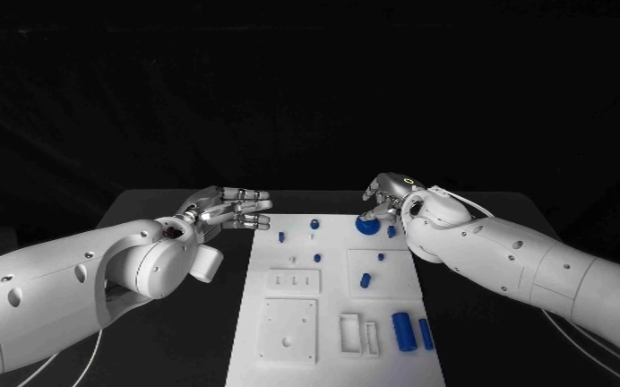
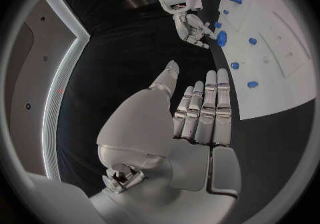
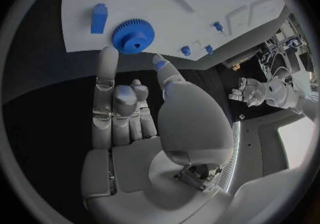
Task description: Assemble the parts on the task board
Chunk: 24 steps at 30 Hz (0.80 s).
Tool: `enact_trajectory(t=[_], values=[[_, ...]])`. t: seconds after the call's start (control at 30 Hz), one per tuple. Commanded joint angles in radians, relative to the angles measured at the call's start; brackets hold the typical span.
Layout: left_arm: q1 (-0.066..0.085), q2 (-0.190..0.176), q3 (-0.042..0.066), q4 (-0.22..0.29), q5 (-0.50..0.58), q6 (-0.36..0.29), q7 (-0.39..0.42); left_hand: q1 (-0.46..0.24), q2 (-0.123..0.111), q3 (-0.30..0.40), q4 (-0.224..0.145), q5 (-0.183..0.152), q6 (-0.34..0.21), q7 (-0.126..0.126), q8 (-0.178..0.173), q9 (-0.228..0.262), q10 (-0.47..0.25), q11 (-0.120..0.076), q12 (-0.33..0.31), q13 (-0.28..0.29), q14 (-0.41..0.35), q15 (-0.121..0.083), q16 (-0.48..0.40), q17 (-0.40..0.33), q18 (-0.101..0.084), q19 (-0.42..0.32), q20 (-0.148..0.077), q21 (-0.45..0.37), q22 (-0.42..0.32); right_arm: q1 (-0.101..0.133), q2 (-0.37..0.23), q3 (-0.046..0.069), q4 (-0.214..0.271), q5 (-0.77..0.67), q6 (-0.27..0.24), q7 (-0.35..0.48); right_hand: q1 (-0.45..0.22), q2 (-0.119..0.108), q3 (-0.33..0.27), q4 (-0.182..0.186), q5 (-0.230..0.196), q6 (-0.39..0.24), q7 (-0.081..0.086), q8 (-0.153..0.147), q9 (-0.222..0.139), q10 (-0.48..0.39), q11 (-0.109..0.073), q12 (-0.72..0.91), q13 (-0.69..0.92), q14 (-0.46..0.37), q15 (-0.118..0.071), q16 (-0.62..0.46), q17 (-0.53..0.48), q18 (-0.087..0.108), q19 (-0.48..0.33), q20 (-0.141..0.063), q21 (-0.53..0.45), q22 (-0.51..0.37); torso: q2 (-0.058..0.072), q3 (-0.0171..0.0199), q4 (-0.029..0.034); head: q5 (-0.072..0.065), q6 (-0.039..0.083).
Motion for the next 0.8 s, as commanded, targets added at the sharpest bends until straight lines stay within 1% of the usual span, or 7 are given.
enact_trajectory(t=[0.03,0.13,0.23,0.37,0.47,0.6,0.8], values=[[0.002,0.003,0.001,-0.001,-0.010,0.010,-0.003,0.011,0.003,0.006,-0.001,-0.002,0.001,-0.003,-0.005,-0.001,-0.004,0.001,-0.003,0.001,-0.006,-0.003,-0.004,-0.001,-0.009,-0.008,-0.001,0.003,0.002,0.001,-0.002,0.001,-0.002,0.025,0.098,0.015,-0.010,0.007,0.001,-0.008,-0.001,-0.013,-0.002,-0.004,0.000,0.009,-0.001,0.014,0.035,0.005,-0.002,0.006,0.024,-0.001,0.033,-0.004,0.018,0.025,0.001,-0.0002,-0.0003,0.001,-0.001],[0.002,0.003,0.001,-0.002,-0.013,0.008,-0.005,0.008,0.006,0.006,-0.001,-0.002,0.002,-0.003,-0.005,-0.001,-0.003,0.001,-0.003,0.001,-0.006,-0.003,-0.004,-0.001,-0.009,-0.009,-0.001,0.005,0.002,0.001,-0.004,0.001,-0.003,0.026,0.117,0.012,-0.012,0.007,0.001,-0.006,0.001,-0.014,0.001,-0.004,0.000,0.016,0.003,0.022,0.044,0.007,0.001,0.009,0.028,0.000,0.036,-0.001,0.018,0.028,0.001,-0.0019,-0.0001,0.000,-0.003],[0.002,0.004,0.001,-0.002,-0.014,0.007,-0.006,0.008,0.006,0.006,-0.001,-0.002,0.002,-0.003,-0.005,-0.001,-0.003,0.001,-0.003,0.001,-0.006,-0.003,-0.004,-0.001,-0.009,-0.009,-0.001,0.005,0.002,0.000,-0.007,0.001,-0.005,0.024,0.136,0.008,-0.013,0.008,-0.002,-0.003,0.009,-0.030,0.010,-0.005,-0.001,0.024,0.013,0.031,0.053,0.008,0.008,0.007,0.020,0.014,0.036,0.006,0.033,0.045,0.000,-0.0020,-0.0002,-0.002,-0.004],[0.002,0.004,0.001,-0.003,-0.015,0.007,-0.007,0.008,0.006,0.006,-0.001,-0.002,0.002,-0.003,-0.005,-0.001,-0.003,0.001,-0.003,0.001,-0.006,-0.003,-0.004,-0.001,-0.009,-0.009,-0.001,0.005,0.002,0.000,-0.008,0.001,-0.008,0.019,0.148,0.007,-0.014,0.011,-0.001,-0.001,0.022,-0.015,0.012,-0.004,-0.001,0.035,0.016,0.048,0.068,0.009,0.010,0.011,0.014,0.016,0.036,0.008,0.041,0.058,0.000,-0.0023,-0.0008,-0.003,-0.005],[0.002,0.004,0.001,-0.003,-0.015,0.007,-0.007,0.008,0.006,0.006,-0.001,-0.002,0.002,-0.003,-0.005,-0.001,-0.003,0.001,-0.003,0.001,-0.006,-0.003,-0.004,-0.001,-0.009,-0.009,-0.001,0.005,0.002,0.000,-0.007,0.001,-0.011,0.016,0.151,0.006,-0.016,0.010,0.002,-0.001,0.024,-0.015,0.012,-0.005,-0.001,0.036,0.016,0.052,0.075,0.007,0.010,0.020,0.013,0.022,0.034,0.009,0.049,0.075,0.000,-0.0025,-0.0007,-0.004,-0.005],[0.002,0.005,0.001,-0.005,-0.016,0.008,-0.007,0.008,0.006,0.006,-0.001,-0.002,0.002,-0.003,-0.005,-0.001,-0.003,0.001,-0.003,0.001,-0.006,-0.003,-0.004,-0.001,-0.009,-0.009,-0.001,0.005,0.002,0.000,-0.003,0.001,-0.019,0.011,0.154,0.005,-0.016,0.013,0.011,-0.003,0.029,-0.006,0.012,-0.005,-0.001,0.043,0.017,0.064,0.087,0.007,0.012,0.027,0.017,0.023,0.032,0.010,0.050,0.092,0.000,-0.0030,-0.0002,-0.004,-0.004],[0.001,0.006,0.000,-0.007,-0.016,0.009,-0.008,0.008,0.006,0.006,-0.001,-0.002,0.002,-0.003,-0.005,-0.001,-0.003,0.001,-0.003,0.001,-0.006,-0.003,-0.004,-0.001,-0.009,-0.009,-0.001,0.005,0.002,-0.001,0.006,0.001,-0.032,0.008,0.162,0.004,-0.020,0.015,0.032,-0.006,0.042,0.018,0.011,-0.004,0.000,0.060,0.019,0.099,0.116,0.008,0.013,0.038,0.025,0.024,0.032,0.011,0.053,0.114,0.001,-0.0017,0.0008,-0.004,-0.006]])
